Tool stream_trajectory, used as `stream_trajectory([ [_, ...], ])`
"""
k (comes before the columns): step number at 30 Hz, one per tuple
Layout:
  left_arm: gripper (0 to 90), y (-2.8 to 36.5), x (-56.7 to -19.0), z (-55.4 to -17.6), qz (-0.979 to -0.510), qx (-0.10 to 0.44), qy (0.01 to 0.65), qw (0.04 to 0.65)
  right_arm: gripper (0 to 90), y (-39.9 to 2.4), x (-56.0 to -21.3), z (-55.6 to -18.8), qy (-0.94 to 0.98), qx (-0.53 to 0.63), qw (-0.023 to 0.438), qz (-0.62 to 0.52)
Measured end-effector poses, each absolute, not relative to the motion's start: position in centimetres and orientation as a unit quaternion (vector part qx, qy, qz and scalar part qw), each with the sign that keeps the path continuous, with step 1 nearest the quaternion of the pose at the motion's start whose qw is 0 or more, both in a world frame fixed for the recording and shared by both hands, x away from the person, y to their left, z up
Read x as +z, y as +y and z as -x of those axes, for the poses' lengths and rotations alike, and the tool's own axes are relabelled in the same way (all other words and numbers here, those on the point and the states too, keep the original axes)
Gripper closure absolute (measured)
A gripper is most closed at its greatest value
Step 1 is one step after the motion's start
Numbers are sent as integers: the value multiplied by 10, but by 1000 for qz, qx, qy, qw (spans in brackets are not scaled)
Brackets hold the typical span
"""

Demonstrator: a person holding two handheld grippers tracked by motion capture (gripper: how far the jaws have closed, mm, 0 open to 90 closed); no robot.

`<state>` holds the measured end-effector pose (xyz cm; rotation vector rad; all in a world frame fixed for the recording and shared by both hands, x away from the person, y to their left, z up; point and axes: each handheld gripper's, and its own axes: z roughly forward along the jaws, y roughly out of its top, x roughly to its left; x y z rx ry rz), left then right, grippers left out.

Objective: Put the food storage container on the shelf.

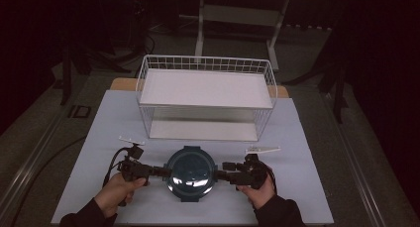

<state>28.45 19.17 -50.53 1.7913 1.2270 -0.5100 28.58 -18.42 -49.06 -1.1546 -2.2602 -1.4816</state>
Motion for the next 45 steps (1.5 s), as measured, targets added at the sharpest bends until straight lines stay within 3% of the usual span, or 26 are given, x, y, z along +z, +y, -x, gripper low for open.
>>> stream_trajectory([
  [14,569,191,-503,-278,-730,-194,477,449,456,-180,-509,-289,-761,-467,170,416],
  [17,569,191,-504,-276,-728,-192,479,452,539,-178,-511,-288,-752,-473,184,420],
  [32,567,183,-496,-264,-722,-164,499,451,567,-180,-513,-280,-718,-482,197,461],
  [45,567,169,-469,-272,-732,-114,468,482,566,-192,-488,-288,-723,-510,153,440],
])
